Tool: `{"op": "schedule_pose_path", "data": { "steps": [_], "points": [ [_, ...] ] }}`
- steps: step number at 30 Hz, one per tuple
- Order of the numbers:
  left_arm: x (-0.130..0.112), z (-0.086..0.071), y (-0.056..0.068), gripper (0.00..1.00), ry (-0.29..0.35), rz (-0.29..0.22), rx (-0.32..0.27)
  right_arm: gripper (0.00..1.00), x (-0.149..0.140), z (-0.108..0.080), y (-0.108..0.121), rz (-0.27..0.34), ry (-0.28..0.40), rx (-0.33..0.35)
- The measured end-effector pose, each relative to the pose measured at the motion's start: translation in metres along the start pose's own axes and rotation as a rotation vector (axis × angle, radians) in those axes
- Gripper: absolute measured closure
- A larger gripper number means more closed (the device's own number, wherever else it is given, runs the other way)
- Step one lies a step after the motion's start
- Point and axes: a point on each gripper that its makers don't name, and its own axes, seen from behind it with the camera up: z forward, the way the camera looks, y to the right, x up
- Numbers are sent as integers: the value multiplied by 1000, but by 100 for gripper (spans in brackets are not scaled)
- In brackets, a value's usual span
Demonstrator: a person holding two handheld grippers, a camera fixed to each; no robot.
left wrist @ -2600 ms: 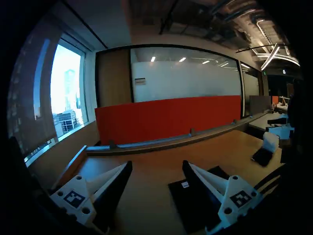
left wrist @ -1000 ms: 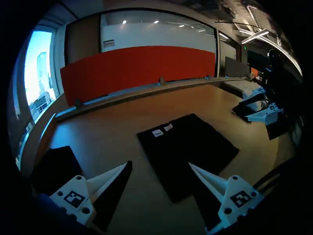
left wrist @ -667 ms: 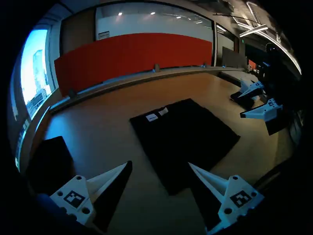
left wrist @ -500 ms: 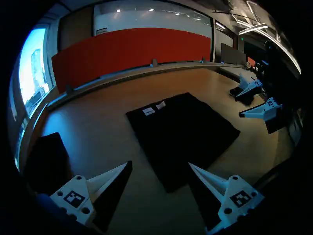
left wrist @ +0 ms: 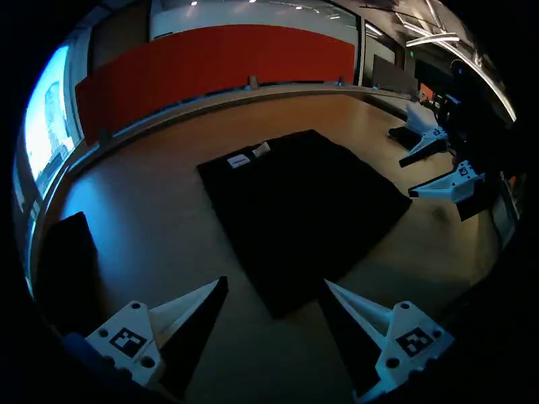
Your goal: Fold towel
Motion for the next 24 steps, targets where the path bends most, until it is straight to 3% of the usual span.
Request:
{"op": "schedule_pose_path", "data": {
  "steps": [9,24],
  "points": [
    [-14,5,9,5,-37,-3,-26,1,-21,3,-6,14,-44,23],
    [-24,11,20,7,-69,0,-42,7,-32,3,-12,9,-64,48]
  ]
}}
